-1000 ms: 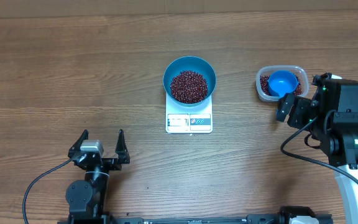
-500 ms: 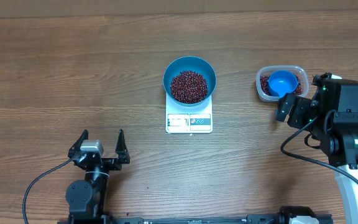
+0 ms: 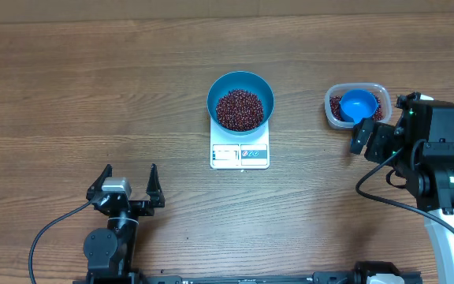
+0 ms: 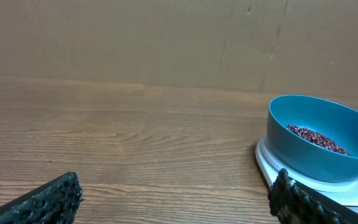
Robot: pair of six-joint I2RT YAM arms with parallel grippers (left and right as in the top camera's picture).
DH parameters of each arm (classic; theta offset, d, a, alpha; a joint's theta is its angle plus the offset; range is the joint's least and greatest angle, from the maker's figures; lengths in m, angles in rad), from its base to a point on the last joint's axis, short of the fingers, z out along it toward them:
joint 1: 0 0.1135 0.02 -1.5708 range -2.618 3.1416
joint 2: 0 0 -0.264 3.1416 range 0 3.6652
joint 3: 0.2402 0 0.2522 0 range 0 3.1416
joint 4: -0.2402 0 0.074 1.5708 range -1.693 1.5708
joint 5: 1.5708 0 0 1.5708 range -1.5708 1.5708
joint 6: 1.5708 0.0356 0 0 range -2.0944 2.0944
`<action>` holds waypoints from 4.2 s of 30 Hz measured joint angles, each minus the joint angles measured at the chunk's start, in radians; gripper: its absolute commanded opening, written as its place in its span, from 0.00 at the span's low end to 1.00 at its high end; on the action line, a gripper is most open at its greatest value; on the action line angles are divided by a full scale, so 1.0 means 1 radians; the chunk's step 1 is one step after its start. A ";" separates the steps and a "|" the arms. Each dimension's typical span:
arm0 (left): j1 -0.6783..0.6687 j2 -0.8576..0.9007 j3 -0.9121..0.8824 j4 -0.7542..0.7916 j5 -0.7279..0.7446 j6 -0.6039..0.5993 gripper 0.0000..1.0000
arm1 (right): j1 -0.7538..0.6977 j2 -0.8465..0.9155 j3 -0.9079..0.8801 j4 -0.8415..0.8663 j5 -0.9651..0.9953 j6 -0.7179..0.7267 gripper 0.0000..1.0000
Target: Scoop item into bowl and weigh 150g on scale
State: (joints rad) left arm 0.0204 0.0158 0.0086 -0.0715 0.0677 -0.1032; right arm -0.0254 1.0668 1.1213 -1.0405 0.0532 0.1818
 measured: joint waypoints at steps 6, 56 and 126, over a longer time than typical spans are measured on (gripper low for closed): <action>0.000 0.000 0.000 0.000 0.000 0.000 1.00 | 0.000 0.000 0.000 0.000 0.000 0.000 1.00; 0.000 0.000 0.000 0.000 0.000 0.000 1.00 | 0.021 -0.783 -0.445 0.632 -0.002 0.000 1.00; 0.000 -0.001 0.000 0.000 0.000 0.000 1.00 | 0.033 -1.056 -1.103 0.956 -0.109 0.002 1.00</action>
State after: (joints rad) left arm 0.0204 0.0151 0.0086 -0.0715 0.0677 -0.1028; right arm 0.0074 0.0109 0.0181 -0.0845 -0.0563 0.1833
